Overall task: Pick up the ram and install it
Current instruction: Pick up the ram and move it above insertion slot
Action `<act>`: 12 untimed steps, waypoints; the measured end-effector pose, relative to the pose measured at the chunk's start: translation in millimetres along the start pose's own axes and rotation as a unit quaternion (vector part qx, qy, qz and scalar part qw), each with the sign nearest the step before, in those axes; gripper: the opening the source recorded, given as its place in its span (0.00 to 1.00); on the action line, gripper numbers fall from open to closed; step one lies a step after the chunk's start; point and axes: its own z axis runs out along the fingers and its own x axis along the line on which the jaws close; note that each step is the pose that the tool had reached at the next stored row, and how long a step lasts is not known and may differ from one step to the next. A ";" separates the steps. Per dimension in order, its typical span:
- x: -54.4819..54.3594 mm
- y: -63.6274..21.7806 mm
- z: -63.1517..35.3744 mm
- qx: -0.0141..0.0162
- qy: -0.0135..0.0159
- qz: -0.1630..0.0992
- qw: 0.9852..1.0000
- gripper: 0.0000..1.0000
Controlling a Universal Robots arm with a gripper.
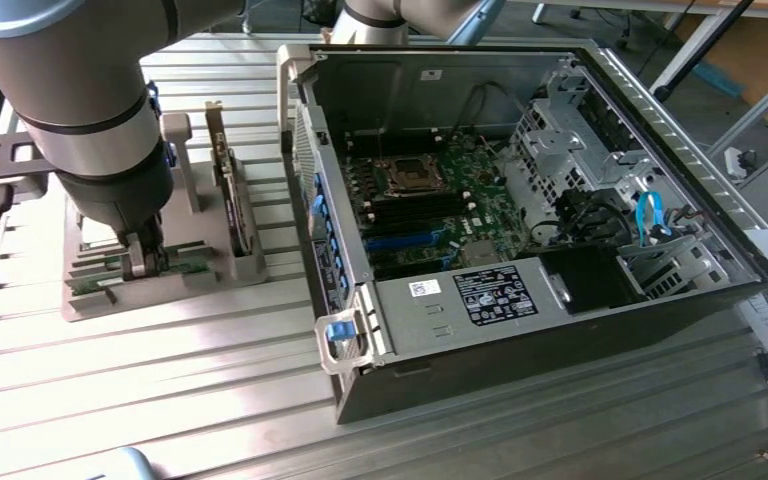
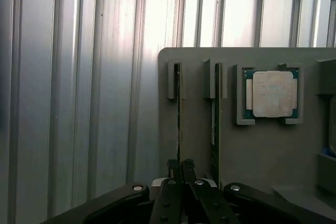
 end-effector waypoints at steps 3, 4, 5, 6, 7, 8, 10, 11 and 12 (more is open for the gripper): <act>-0.1 0.1 -4.2 0.000 0.000 0.000 1.000 0.12; -0.2 0.1 -5.2 0.000 0.000 0.000 1.000 0.12; -0.2 0.1 -6.2 0.000 0.000 0.000 1.000 0.12; -0.2 0.1 -7.6 0.000 0.000 0.000 1.000 0.12; -0.3 0.1 -8.6 0.000 0.000 0.000 1.000 0.12; -0.3 0.1 -10.3 0.000 0.000 0.000 1.000 0.12; -0.4 0.1 -12.8 0.000 0.000 0.000 1.000 0.12; -0.4 0.1 -14.3 0.000 0.000 0.000 1.000 0.12; -0.5 0.1 -15.4 0.000 0.000 0.000 1.000 0.12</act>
